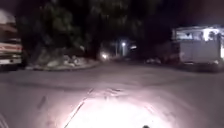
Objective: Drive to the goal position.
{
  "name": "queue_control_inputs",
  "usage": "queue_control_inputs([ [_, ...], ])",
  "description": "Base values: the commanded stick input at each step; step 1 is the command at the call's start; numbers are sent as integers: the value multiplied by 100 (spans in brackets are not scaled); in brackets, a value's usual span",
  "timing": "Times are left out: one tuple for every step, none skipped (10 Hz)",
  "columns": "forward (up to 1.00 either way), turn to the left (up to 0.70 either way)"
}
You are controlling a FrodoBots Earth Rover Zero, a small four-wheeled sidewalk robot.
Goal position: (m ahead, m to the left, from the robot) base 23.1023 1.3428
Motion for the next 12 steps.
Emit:
queue_control_inputs([
  [70,1],
  [70,1],
  [70,1],
  [70,1],
  [70,1],
  [70,1],
  [70,1],
  [70,1],
  [70,1],
  [70,1],
  [70,1],
  [70,1],
])
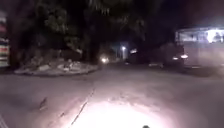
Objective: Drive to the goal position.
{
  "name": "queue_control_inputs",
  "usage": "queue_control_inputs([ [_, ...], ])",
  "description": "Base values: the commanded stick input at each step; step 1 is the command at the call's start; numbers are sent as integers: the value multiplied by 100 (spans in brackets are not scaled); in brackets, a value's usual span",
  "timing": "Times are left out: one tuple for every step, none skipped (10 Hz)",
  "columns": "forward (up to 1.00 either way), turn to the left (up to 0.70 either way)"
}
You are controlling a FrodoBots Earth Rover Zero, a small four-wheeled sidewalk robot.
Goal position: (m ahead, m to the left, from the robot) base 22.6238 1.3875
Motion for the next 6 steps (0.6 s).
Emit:
queue_control_inputs([
  [70,1],
  [70,1],
  [70,1],
  [70,1],
  [70,1],
  [70,1],
])
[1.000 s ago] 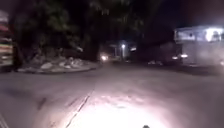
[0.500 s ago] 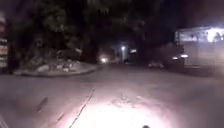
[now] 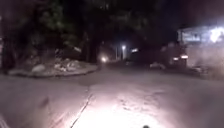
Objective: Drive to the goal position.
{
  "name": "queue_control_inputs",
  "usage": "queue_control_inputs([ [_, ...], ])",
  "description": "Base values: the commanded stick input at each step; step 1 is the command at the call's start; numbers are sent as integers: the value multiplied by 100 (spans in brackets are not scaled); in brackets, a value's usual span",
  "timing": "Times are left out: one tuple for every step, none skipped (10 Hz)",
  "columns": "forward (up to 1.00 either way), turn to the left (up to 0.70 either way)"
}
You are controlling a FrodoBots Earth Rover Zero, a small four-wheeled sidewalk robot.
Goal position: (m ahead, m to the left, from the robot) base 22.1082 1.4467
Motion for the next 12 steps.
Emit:
queue_control_inputs([
  [70,1],
  [70,1],
  [70,1],
  [70,1],
  [70,1],
  [70,1],
  [70,1],
  [70,1],
  [70,1],
  [70,1],
  [70,1],
  [70,1],
])
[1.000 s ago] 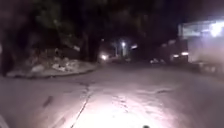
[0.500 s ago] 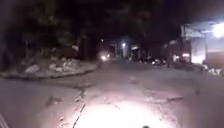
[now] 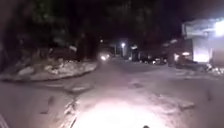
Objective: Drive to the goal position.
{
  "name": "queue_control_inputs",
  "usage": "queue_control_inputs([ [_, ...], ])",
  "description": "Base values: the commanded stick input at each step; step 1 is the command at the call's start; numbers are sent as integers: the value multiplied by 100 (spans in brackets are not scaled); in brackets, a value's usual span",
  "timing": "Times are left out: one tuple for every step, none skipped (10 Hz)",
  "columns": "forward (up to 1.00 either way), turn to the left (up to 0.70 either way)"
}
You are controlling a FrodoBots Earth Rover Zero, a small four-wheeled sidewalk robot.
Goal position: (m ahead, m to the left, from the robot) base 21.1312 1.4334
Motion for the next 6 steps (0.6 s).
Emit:
queue_control_inputs([
  [70,1],
  [70,1],
  [70,1],
  [70,1],
  [70,1],
  [70,1],
])
